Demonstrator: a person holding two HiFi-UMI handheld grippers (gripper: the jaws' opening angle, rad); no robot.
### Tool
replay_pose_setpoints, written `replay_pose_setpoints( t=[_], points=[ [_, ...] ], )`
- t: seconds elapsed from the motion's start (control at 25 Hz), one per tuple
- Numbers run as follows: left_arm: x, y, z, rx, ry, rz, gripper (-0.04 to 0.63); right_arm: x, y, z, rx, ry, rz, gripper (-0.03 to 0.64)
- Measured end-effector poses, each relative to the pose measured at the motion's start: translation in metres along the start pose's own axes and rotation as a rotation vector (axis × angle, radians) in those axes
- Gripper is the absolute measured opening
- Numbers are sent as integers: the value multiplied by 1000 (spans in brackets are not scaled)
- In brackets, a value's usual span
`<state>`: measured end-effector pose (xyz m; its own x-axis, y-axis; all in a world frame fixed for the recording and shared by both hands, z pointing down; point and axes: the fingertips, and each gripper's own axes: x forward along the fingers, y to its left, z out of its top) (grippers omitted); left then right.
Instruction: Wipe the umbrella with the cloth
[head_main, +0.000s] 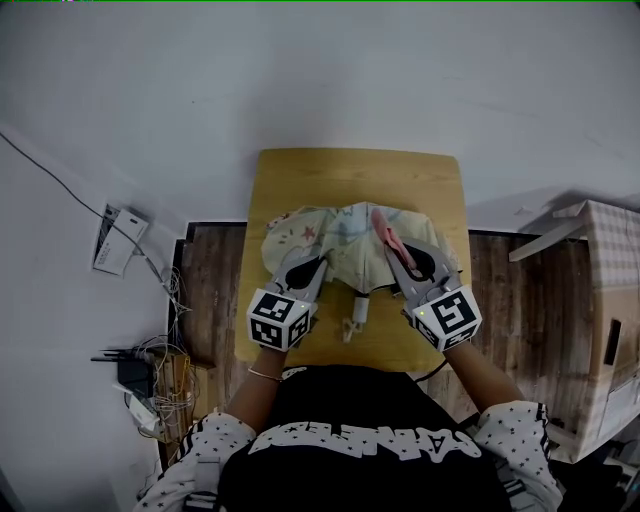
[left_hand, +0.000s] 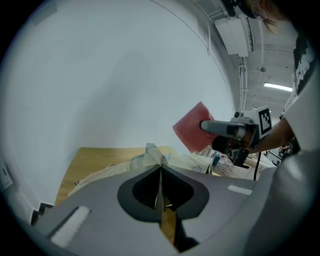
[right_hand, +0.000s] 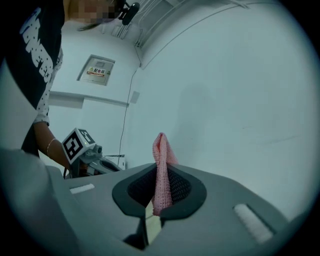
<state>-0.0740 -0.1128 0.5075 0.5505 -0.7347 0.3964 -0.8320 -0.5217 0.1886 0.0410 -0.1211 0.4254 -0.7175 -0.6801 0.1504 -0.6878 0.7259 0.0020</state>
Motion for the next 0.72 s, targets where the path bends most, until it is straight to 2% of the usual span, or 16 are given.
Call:
replay_pose_setpoints(
  t=[0.16,0.28,0.72],
  points=[
    [-2,3,1,5,7,-16,2,32,0,-6,-96,26,24,31],
    [-4,4,0,8,12,-25,2,55,2,-12,-130,49,39,31],
    [-11,4,8,14,-31,-41,2,90,38,-36,-159,113,176,31]
  ],
)
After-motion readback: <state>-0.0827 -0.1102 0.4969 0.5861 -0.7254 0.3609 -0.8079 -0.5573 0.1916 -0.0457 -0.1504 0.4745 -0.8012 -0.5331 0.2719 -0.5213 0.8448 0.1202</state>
